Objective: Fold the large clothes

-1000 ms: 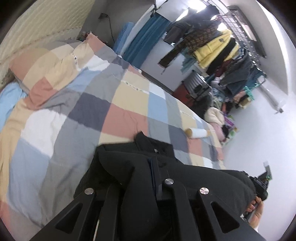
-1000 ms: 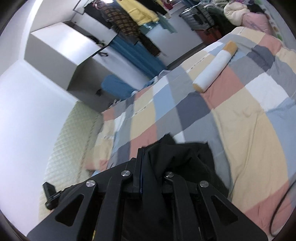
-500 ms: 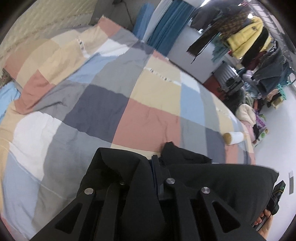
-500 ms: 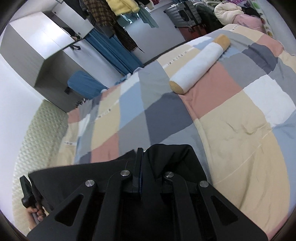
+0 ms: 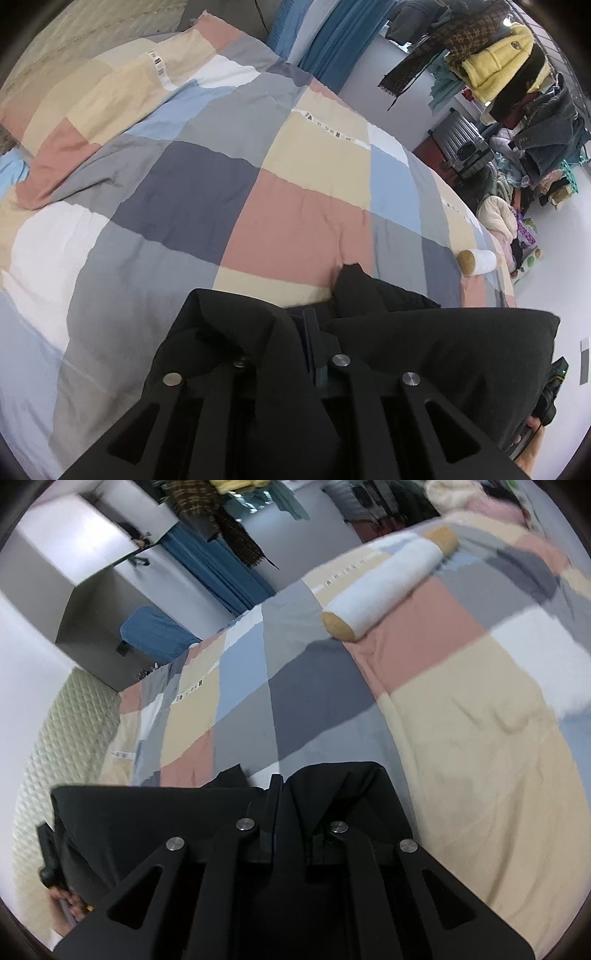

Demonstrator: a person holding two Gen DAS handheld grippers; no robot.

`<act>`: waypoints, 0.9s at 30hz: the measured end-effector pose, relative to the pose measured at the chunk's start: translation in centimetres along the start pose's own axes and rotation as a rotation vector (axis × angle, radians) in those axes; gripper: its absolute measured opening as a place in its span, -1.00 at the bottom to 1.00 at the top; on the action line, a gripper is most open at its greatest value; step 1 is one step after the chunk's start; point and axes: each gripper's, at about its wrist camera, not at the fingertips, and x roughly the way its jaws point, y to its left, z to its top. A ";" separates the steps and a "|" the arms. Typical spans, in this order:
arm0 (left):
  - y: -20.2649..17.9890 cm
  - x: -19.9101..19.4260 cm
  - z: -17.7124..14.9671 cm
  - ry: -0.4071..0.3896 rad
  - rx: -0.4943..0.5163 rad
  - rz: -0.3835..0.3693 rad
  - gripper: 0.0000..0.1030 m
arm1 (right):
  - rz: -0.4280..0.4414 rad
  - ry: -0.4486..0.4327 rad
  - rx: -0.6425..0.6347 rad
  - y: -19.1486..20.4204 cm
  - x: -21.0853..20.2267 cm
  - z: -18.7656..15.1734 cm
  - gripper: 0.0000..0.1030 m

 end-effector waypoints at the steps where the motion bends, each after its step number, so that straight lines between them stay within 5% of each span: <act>1: -0.2 -0.6 -0.1 -0.003 0.006 -0.002 -0.76 | 0.018 0.010 0.031 -0.4 -0.5 -0.1 -0.76; 6: 0.6 -5.0 -1.4 -0.008 -0.018 -0.083 -0.41 | 0.058 0.029 0.120 -2.0 -3.8 -0.6 -0.51; 8: 1.0 -7.4 -1.9 -0.035 0.000 -0.093 0.13 | 0.006 0.007 0.109 -2.0 -6.2 -0.7 -0.22; 10: 1.4 -10.7 -2.7 -0.116 0.050 -0.056 0.33 | -0.038 -0.045 0.082 -1.8 -9.5 -0.6 0.01; 13: 1.6 -14.8 -3.9 -0.216 0.092 -0.006 0.33 | -0.089 -0.087 0.020 -1.3 -13.0 -0.7 0.01; 17: -0.4 -17.1 -6.8 -0.271 0.182 -0.060 0.34 | -0.101 -0.143 -0.076 0.9 -16.1 -2.2 0.06; 27: -8.1 -8.7 -14.7 -0.282 0.462 -0.030 0.34 | -0.047 -0.136 -0.288 7.2 -10.7 -10.8 0.20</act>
